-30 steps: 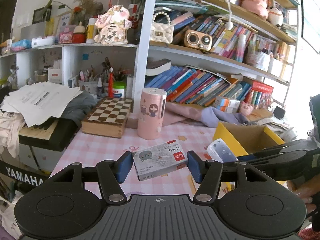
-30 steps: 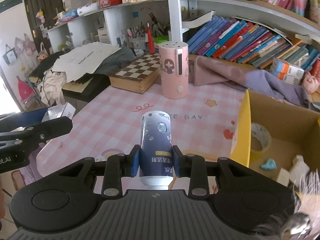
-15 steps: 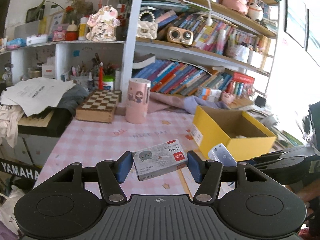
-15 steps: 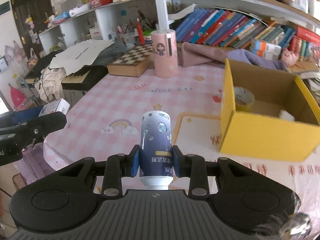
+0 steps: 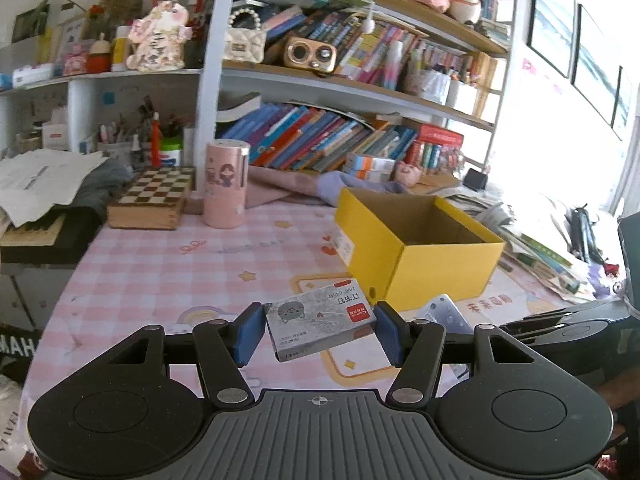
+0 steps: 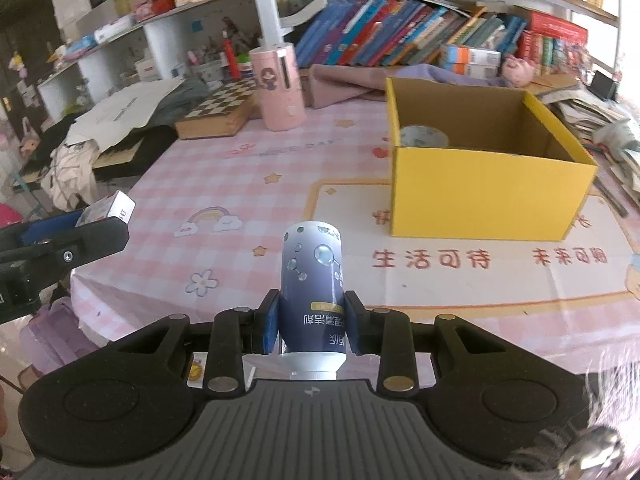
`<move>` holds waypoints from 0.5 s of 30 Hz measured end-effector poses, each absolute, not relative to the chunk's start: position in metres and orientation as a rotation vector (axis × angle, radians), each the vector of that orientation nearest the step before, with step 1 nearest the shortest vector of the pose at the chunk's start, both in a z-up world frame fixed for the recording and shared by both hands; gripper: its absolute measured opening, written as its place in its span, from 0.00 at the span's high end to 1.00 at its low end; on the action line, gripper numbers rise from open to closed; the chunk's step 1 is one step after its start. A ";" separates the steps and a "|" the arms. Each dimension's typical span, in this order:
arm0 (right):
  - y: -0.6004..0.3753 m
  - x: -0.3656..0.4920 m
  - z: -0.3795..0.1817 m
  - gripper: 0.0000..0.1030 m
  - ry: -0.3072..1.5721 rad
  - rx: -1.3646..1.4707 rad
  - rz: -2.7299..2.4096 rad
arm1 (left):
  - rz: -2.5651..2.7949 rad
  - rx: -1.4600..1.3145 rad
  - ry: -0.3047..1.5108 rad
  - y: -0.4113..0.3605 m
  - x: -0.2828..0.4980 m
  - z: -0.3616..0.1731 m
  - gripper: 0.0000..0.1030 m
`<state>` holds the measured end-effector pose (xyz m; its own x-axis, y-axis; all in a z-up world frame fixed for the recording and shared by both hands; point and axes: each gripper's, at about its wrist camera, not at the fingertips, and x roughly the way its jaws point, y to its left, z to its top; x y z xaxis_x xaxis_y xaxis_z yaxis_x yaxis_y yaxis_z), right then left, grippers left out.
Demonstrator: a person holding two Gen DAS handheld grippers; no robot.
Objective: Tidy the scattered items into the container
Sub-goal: 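Lift the card box and spray bottle and carry both over the yellow box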
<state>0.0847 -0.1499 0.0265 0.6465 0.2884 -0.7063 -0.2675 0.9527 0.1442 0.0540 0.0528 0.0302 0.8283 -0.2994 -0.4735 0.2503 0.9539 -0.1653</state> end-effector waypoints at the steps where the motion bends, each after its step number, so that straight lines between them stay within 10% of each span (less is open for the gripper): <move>1: -0.153 0.083 0.026 0.70 0.809 0.030 0.306 | -0.304 -0.097 0.521 0.050 0.055 0.030 0.43; 15: -0.198 0.069 0.022 0.70 0.824 0.080 0.168 | -0.456 -0.064 0.546 0.005 0.070 0.024 0.43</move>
<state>0.0687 -0.1980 0.0216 0.6671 0.1800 -0.7229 -0.1176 0.9836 0.1364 0.0699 0.0050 0.0241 0.7578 -0.4349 -0.4865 0.4017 0.8984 -0.1775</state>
